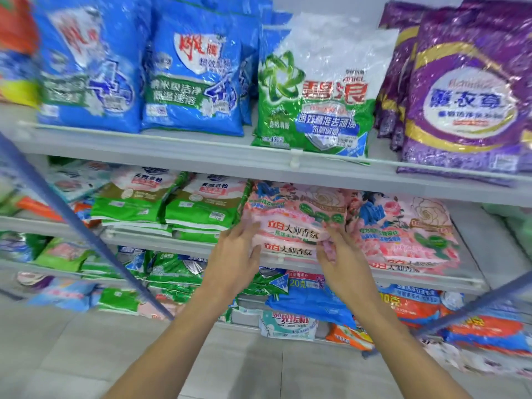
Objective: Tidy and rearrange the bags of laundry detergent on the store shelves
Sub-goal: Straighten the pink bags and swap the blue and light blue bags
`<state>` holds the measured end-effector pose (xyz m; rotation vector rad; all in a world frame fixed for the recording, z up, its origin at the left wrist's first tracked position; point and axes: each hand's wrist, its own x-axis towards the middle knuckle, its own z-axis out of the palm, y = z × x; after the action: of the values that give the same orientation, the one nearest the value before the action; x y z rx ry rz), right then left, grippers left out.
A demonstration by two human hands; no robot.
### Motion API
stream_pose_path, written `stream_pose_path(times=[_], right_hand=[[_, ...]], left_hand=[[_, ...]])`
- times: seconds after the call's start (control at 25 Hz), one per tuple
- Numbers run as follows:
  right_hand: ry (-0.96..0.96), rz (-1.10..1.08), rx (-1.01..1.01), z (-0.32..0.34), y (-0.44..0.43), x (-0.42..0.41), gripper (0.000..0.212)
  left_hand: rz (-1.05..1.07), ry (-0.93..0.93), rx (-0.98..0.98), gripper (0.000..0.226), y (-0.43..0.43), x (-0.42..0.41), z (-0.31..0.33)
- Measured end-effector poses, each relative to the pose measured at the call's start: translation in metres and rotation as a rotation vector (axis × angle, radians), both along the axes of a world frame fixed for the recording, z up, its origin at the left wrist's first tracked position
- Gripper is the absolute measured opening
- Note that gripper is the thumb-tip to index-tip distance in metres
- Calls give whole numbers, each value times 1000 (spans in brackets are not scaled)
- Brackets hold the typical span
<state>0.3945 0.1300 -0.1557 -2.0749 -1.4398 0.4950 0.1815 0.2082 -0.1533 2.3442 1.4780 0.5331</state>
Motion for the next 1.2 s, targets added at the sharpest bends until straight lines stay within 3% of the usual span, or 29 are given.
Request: stream_pose_path(times=[0.16,0.56,0.88,1.2], right_hand=[[44,34,-52,20,-37,-23,56],[69,279,26,71,-63,-115,59],[67,272,-1,104,-63,-175,60],[70,242,12,129,-49,-254,59]], left_hand=[[73,-27,-98,53,-38,-20,9],[233,-107,-11,48,-112,-90,47],[312,-143,-20,56,-117,-164,74],[261,-243,44,55,-92,-241,112]])
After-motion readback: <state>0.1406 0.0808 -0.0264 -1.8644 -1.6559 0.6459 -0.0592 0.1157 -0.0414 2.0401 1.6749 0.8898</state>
